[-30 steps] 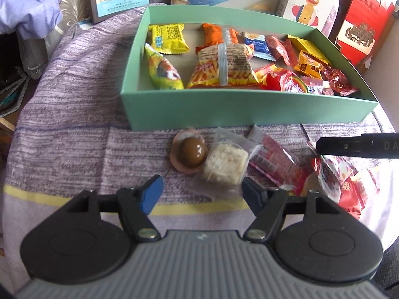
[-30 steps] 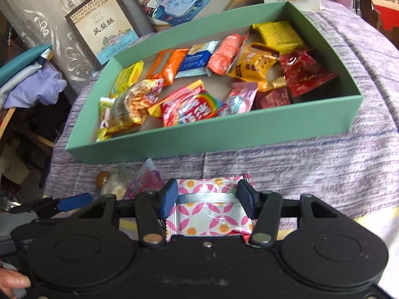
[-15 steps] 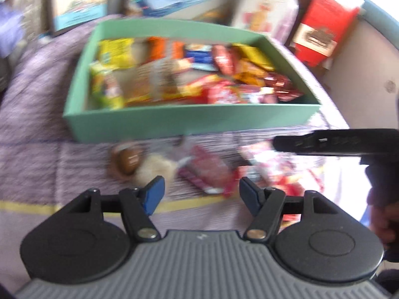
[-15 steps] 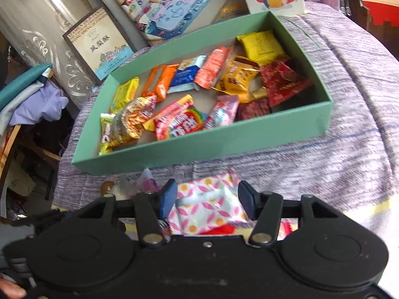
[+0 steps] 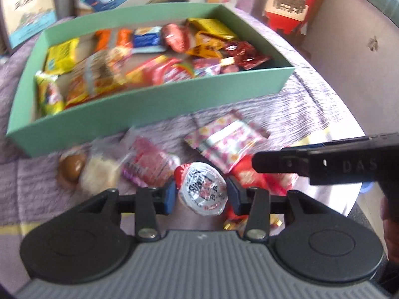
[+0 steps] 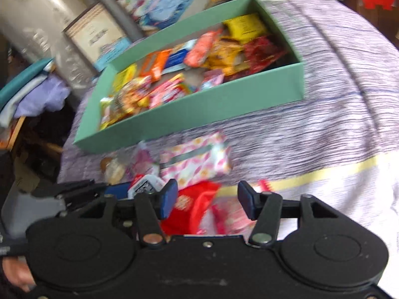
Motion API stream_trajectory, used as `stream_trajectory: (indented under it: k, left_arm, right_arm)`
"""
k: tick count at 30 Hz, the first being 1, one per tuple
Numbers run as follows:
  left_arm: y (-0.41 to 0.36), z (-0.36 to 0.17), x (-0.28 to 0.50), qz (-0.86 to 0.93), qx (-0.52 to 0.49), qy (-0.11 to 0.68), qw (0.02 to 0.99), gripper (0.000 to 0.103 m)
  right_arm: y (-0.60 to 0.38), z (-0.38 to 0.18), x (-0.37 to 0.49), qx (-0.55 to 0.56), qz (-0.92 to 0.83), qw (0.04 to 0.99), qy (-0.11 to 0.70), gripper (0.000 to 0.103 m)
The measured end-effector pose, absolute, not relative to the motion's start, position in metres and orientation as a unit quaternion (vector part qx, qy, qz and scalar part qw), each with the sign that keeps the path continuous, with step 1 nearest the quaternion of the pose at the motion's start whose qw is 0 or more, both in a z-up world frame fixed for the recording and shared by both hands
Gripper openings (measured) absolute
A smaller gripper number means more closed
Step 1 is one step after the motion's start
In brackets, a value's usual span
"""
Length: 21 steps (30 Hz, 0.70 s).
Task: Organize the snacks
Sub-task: 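Grasp the white round cup candy with left tool while right tool grasps red pack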
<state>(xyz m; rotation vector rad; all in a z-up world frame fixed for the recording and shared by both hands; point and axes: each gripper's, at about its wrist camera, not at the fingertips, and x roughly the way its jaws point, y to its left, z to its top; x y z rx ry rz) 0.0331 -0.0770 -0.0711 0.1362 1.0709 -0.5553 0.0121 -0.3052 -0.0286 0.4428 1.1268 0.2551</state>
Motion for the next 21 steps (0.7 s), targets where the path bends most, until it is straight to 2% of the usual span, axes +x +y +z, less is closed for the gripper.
stream_trajectory:
  k: [8, 12, 13, 15, 16, 17, 18, 19, 21]
  left_arm:
    - [-0.02, -0.077, 0.024, -0.205, 0.026, 0.524, 0.826, 0.044]
    - [-0.018, -0.077, 0.023, -0.2, 0.032, 0.523, 0.828, 0.059]
    - [-0.02, -0.077, 0.022, -0.201, 0.035, 0.521, 0.829, 0.06]
    - [-0.024, -0.078, 0.021, -0.201, 0.041, 0.518, 0.83, 0.06]
    - [-0.026, -0.078, 0.021, -0.2, 0.044, 0.515, 0.832, 0.06]
    - [-0.028, -0.079, 0.021, -0.198, 0.046, 0.513, 0.834, 0.06]
    - [-0.031, -0.079, 0.021, -0.196, 0.048, 0.508, 0.837, 0.047]
    - [-0.033, -0.08, 0.022, -0.193, 0.052, 0.505, 0.84, 0.043]
    - [-0.032, -0.077, 0.022, -0.198, 0.043, 0.505, 0.839, 0.043]
  right_arm:
    - [-0.265, -0.038, 0.017, 0.145, 0.126, 0.817, 0.544, 0.049]
    - [-0.243, -0.036, 0.019, 0.081, 0.126, 0.833, 0.533, 0.049]
    - [-0.239, -0.036, 0.017, 0.067, 0.129, 0.835, 0.531, 0.049]
    - [-0.239, -0.038, 0.015, 0.045, 0.131, 0.84, 0.524, 0.047]
    - [-0.238, -0.038, 0.012, 0.034, 0.127, 0.845, 0.519, 0.038]
    - [-0.24, -0.037, 0.01, 0.03, 0.127, 0.847, 0.516, 0.037]
    - [-0.242, -0.037, 0.009, 0.037, 0.126, 0.847, 0.516, 0.036]
    - [-0.243, -0.037, 0.01, 0.046, 0.125, 0.845, 0.518, 0.036]
    - [-0.252, -0.034, 0.009, 0.073, 0.126, 0.84, 0.523, 0.035]
